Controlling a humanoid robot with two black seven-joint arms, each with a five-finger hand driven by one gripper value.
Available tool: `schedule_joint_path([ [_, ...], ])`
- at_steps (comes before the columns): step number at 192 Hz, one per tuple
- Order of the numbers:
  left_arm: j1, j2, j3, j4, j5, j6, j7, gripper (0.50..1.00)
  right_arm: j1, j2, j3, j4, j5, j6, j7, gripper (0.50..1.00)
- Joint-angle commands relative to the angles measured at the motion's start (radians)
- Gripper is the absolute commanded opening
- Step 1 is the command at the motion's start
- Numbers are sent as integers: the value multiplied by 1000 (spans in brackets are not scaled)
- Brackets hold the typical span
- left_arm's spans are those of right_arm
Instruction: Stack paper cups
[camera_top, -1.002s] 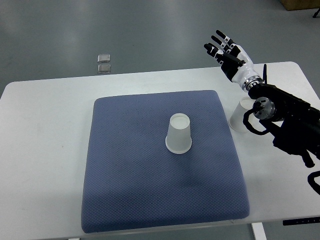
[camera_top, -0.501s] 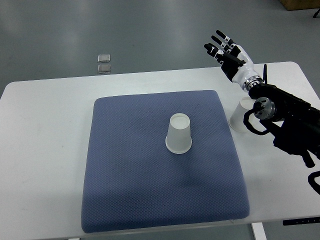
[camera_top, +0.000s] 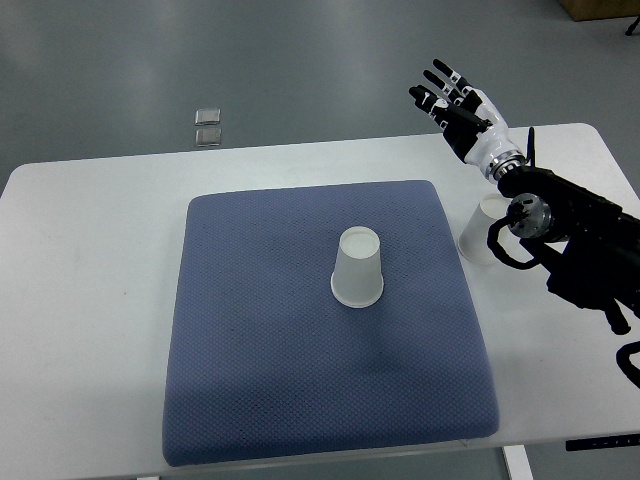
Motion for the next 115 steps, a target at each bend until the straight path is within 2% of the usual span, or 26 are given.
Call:
schedule_joint_path([
  [1, 0, 0, 0, -1, 0, 0, 0, 1000, 1, 0, 0, -2, -2, -2, 0, 915],
  [115, 0, 0, 0, -1, 0, 0, 0, 1000, 36, -29, -3, 18, -3, -8, 0, 915],
])
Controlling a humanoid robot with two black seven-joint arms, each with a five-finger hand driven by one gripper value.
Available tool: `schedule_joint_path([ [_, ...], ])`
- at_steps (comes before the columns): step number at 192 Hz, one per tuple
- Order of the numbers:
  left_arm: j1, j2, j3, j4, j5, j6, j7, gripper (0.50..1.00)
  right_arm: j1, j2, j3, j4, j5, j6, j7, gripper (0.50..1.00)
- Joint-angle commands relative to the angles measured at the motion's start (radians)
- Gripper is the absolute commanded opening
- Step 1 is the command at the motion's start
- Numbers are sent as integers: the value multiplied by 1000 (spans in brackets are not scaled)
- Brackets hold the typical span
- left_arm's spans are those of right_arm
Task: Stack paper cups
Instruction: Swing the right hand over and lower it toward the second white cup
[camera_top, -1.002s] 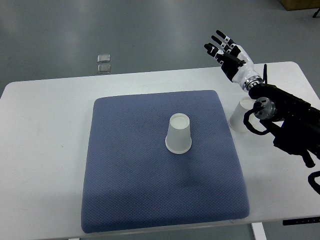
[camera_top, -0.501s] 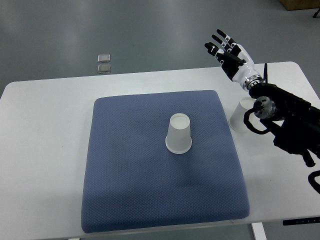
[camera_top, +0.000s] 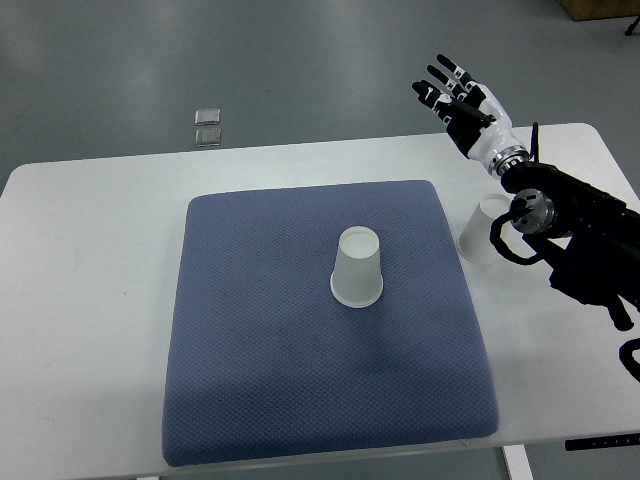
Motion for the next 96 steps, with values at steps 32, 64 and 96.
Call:
schedule_joint_path([
  [32, 0, 0, 0, -1, 0, 0, 0, 1000, 65, -108, -39, 67, -65, -14, -2, 915],
  [64, 0, 0, 0, 1, 0, 0, 0, 1000, 121, -236, -111, 156, -284, -20, 0, 913],
  [96, 0, 0, 0, -1, 0, 0, 0, 1000, 157, -374, -199, 284, -452, -8, 1, 913],
])
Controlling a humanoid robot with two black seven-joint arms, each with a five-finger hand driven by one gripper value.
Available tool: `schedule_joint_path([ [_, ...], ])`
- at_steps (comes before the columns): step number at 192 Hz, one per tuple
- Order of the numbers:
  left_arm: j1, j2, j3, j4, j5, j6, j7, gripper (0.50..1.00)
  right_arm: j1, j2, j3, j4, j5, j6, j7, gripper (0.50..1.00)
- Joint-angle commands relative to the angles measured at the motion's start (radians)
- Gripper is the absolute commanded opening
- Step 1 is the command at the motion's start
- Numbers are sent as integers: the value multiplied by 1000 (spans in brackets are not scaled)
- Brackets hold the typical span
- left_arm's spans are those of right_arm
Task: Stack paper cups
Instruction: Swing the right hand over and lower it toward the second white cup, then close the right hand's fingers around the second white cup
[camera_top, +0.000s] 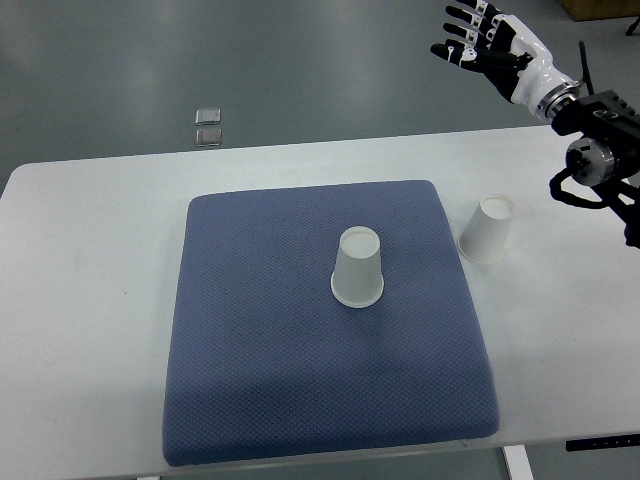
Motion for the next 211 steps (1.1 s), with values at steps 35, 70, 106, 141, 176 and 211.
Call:
schedule_joint_path([
  [35, 0, 0, 0, 0, 0, 0, 0, 1000, 100, -221, -198, 228, -302, 33, 3, 913],
  [70, 0, 0, 0, 0, 0, 0, 0, 1000, 139, -261, -267, 240, -596, 96, 4, 913],
  [106, 0, 0, 0, 0, 0, 0, 0, 1000, 138, -256, -287, 248, -932, 97, 11, 913],
  [141, 0, 0, 0, 0, 0, 0, 0, 1000, 124, -243, -322, 248, -1129, 78, 12, 913],
  [176, 0, 0, 0, 1, 0, 0, 0, 1000, 120, -212, -416, 243, -1159, -8, 8, 913],
  [211, 0, 0, 0, 0, 0, 0, 0, 1000, 94, -209, -474, 215, -1162, -102, 3, 913],
])
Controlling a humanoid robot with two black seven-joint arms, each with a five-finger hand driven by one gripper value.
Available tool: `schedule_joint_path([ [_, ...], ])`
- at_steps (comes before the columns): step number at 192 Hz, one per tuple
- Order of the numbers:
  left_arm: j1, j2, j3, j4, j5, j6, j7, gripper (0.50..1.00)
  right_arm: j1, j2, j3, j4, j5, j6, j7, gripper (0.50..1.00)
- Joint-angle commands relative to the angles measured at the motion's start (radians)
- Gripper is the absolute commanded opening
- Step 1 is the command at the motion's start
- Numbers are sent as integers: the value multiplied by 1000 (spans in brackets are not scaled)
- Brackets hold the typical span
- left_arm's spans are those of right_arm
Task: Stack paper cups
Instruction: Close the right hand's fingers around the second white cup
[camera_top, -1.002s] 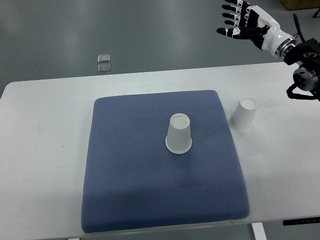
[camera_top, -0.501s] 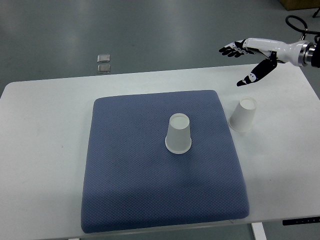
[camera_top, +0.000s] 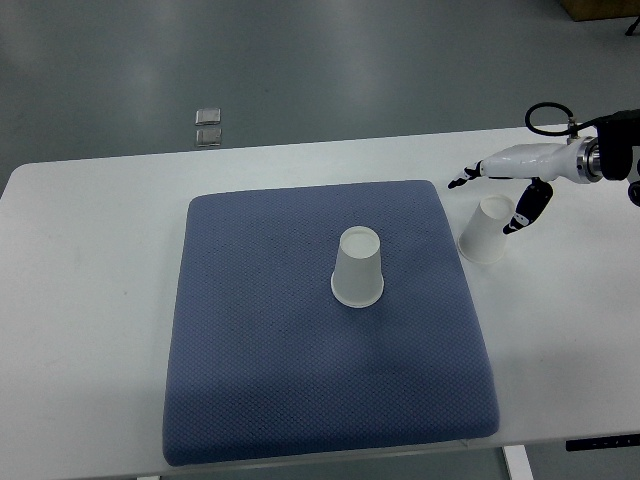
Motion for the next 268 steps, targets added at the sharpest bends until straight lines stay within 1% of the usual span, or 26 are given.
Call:
schedule_joint_path([
  [1, 0, 0, 0, 0, 0, 0, 0, 1000, -19, 1, -19, -15, -2, -40, -1, 913],
  [26, 0, 0, 0, 0, 0, 0, 0, 1000, -49, 24, -23, -61, -8, -69, -3, 913],
  [45, 0, 0, 0, 0, 0, 0, 0, 1000, -70, 47, -22, -110, -7, -117, -4, 913],
  [57, 0, 0, 0, 0, 0, 0, 0, 1000, -78, 62, -22, -122, -7, -132, -4, 913],
  [107, 0, 0, 0, 0, 0, 0, 0, 1000, -87, 77, -20, -128, -7, -137, -7, 913],
  [162, 0, 0, 0, 0, 0, 0, 0, 1000, -93, 107, -22, -182, -8, -146, -7, 907],
  [178, 0, 0, 0, 0, 0, 0, 0, 1000, -102, 113, -23, -184, -8, -157, -7, 905],
  [221, 0, 0, 0, 0, 0, 0, 0, 1000, -104, 125, -25, -184, -10, -153, -6, 895],
  [227, 0, 0, 0, 0, 0, 0, 0, 1000, -104, 125, -25, -184, -10, -152, -6, 887],
  [232, 0, 0, 0, 0, 0, 0, 0, 1000, -104, 125, -25, -184, -10, -150, -6, 870],
  [240, 0, 0, 0, 0, 0, 0, 0, 1000, -104, 125, -25, -184, -10, -150, -6, 864],
  [246, 0, 0, 0, 0, 0, 0, 0, 1000, -104, 127, -25, -184, -10, -149, -6, 844],
  [247, 0, 0, 0, 1, 0, 0, 0, 1000, -104, 127, -25, -184, -10, -149, -6, 834],
  [257, 0, 0, 0, 0, 0, 0, 0, 1000, -104, 127, -25, -184, -10, -149, -6, 815],
  [260, 0, 0, 0, 0, 0, 0, 0, 1000, -104, 127, -25, -184, -10, -149, -6, 799],
  [268, 0, 0, 0, 0, 0, 0, 0, 1000, -104, 127, -25, -184, -12, -147, -6, 776],
])
